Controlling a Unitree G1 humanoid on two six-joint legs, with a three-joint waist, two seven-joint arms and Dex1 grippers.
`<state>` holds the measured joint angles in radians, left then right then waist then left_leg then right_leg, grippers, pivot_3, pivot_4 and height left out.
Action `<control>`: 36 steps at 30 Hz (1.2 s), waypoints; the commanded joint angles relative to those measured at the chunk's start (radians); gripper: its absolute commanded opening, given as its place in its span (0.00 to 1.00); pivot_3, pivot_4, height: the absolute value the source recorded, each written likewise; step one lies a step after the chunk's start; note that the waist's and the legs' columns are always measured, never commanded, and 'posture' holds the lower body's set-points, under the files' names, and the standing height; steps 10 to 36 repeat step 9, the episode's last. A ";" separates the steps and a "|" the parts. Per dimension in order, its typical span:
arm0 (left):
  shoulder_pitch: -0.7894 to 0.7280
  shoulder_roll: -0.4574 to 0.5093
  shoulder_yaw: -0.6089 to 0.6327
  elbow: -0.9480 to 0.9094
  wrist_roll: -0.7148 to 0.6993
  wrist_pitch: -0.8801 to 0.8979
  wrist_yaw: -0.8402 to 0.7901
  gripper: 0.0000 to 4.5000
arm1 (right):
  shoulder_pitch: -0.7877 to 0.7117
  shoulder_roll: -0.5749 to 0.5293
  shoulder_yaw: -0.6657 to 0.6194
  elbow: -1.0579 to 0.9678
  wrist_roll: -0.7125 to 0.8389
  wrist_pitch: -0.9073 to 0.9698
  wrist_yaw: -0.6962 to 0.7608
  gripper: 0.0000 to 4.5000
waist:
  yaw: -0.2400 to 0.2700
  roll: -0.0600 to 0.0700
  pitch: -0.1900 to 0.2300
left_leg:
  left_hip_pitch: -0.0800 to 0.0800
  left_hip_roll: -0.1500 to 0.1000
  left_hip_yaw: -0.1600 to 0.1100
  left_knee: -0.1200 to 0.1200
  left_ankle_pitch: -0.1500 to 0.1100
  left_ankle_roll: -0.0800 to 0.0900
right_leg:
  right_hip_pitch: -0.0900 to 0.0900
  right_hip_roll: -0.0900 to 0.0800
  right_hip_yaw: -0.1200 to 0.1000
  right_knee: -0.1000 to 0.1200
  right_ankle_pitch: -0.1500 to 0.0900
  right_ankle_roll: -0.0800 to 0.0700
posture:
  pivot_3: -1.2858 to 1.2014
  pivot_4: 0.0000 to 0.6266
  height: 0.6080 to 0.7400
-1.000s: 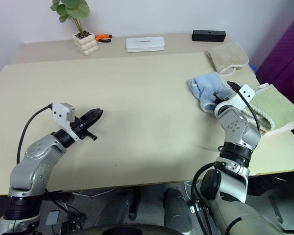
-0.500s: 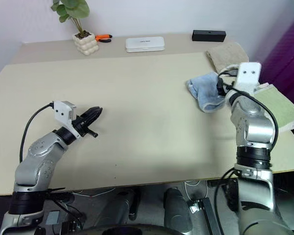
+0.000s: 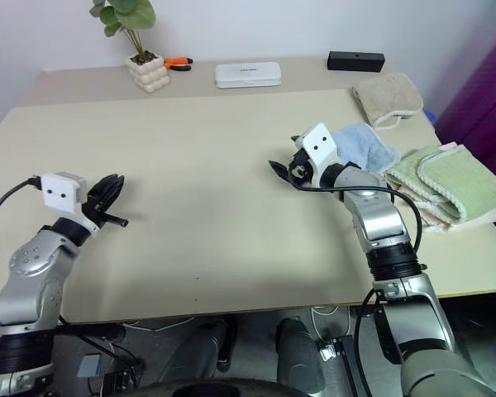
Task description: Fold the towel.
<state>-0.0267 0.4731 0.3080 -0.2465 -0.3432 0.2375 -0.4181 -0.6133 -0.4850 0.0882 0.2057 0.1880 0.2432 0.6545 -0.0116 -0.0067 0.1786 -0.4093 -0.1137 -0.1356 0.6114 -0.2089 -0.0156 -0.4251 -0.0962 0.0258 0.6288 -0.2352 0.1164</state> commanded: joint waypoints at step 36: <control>0.029 0.018 0.031 -0.063 -0.037 0.025 -0.031 0.10 | 0.028 0.012 -0.061 -0.062 0.057 0.040 0.048 0.88 | 0.000 0.000 0.000 | 0.000 0.000 0.000 0.000 0.000 0.000 | 0.000 0.000 0.000 0.000 0.000 0.000 | 0.52 0.24 1.00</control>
